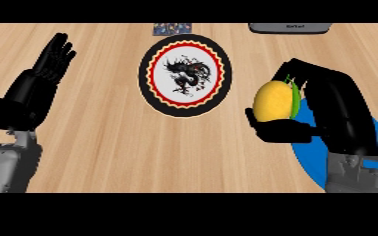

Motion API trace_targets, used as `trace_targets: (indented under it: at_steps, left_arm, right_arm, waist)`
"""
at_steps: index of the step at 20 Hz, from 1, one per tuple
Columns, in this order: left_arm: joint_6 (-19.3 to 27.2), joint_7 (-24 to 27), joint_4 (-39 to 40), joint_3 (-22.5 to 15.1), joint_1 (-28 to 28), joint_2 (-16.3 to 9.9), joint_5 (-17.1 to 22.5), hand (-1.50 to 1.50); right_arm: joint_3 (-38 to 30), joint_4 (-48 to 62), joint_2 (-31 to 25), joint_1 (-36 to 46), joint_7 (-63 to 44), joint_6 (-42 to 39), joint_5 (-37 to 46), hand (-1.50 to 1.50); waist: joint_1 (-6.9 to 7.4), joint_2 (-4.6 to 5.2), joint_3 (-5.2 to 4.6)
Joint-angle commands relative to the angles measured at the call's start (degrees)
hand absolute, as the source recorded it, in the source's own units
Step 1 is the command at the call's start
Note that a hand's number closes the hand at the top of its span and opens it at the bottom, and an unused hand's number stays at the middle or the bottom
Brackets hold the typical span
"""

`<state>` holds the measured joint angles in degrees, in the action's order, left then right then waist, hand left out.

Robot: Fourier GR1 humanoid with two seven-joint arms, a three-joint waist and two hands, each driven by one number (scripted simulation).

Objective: Pick the lemon from the plate and place it in the plate

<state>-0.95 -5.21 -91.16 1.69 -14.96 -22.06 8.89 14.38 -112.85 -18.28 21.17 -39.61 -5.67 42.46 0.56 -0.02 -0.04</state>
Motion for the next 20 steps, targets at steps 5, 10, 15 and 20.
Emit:
trace_targets:
  at_steps: [5, 10, 15, 20]
  left_arm:
    - [1.1, -0.2, 0.7, -1.2, -2.3, 3.0, -2.6, 0.0]
    - [-0.5, 1.2, 3.6, 0.9, -3.2, 2.2, -2.3, 0.0]
    - [0.4, -1.1, -2.8, -1.6, -0.5, 3.7, -3.8, 0.0]
    - [-1.8, -0.6, -1.5, -0.5, -0.2, 3.4, -2.3, 0.0]
  right_arm:
    - [1.8, 19.3, 12.9, 18.4, -2.4, 2.6, 3.4, 1.5]
    - [-0.1, 34.6, 18.0, 25.3, 1.1, 8.1, 2.7, 1.5]
    - [-1.1, 52.6, 18.2, 35.6, 2.6, 15.9, 0.4, 1.5]
    - [2.1, 68.0, 18.3, 38.0, 7.9, 23.7, -0.6, 1.5]
  waist:
    - [0.39, 0.26, 0.01]
    - [0.41, 0.35, 0.01]
    - [1.56, 0.42, 0.02]
    - [2.23, 0.6, 0.02]
